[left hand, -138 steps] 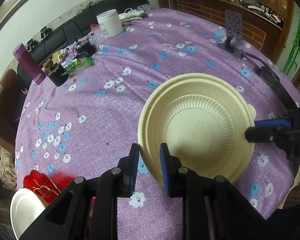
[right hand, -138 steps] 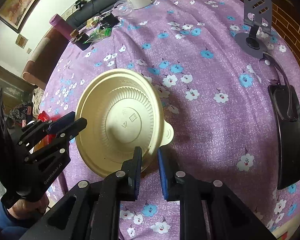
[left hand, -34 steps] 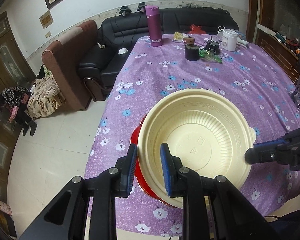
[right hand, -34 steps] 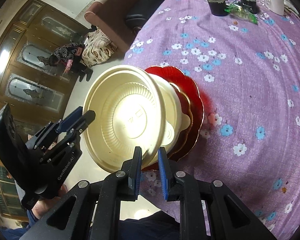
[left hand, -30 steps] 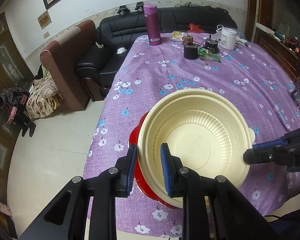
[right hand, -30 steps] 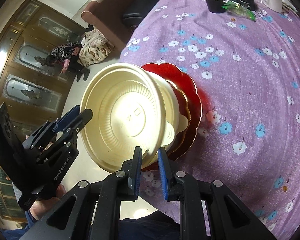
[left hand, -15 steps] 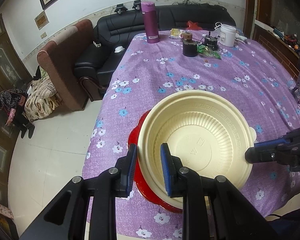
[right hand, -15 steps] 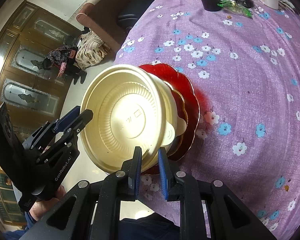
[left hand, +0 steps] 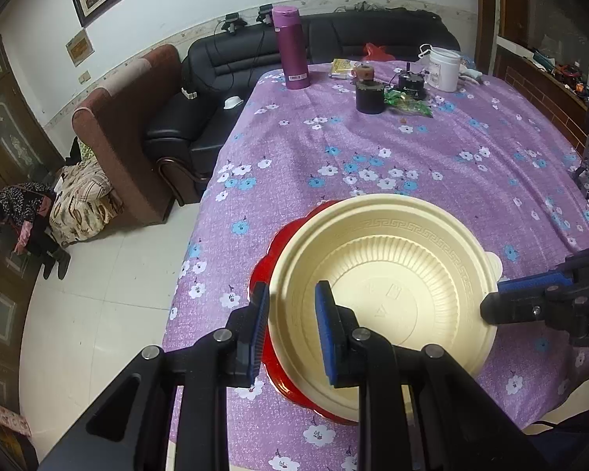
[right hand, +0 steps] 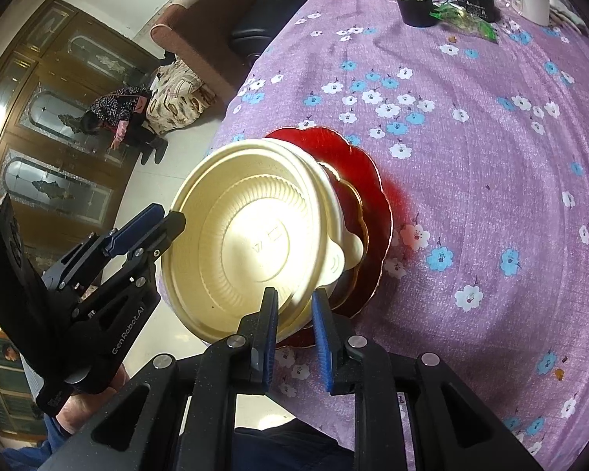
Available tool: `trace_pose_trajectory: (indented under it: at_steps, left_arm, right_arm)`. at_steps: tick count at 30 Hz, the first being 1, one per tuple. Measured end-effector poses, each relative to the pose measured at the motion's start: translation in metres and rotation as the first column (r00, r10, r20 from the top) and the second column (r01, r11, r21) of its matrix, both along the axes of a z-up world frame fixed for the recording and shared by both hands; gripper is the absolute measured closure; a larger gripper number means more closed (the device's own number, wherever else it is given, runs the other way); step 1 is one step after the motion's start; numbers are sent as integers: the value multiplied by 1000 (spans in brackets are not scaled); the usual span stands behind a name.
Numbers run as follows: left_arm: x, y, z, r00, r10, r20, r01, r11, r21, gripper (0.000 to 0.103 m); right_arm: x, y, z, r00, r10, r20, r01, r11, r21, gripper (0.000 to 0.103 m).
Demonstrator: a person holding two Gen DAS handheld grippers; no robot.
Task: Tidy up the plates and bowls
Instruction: 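Lower the small beige bowl into the white bowl and open the left gripper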
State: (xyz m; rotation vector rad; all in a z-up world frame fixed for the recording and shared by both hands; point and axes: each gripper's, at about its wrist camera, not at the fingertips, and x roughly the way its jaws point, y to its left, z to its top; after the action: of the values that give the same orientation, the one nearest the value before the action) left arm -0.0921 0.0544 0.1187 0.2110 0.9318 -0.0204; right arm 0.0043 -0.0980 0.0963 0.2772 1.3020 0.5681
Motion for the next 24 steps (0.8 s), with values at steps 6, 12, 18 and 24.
trace_pose_trajectory:
  at_steps: [6,12,18,24]
  left_arm:
    - [0,0,1,1000,-1,3,1,1000,0,81]
    - [1,-1,4,1000,-5,10,5,1000,0,79]
    - [1,0,9,1000,-9,19,9,1000,-1,78]
    - [0,1,14,999,-4,37,4,1000,-3,66]
  right_arm:
    - [-2,0,0,1000,-2,6,2,1000,-2,82]
    - [-3,0,1,1000,-5,9,5,1000,1,82]
    - [-5,-5,4,1000,-16,16,16,1000,9,82]
    - [-6,-10,7,999,-30,22,30,999,16,82]
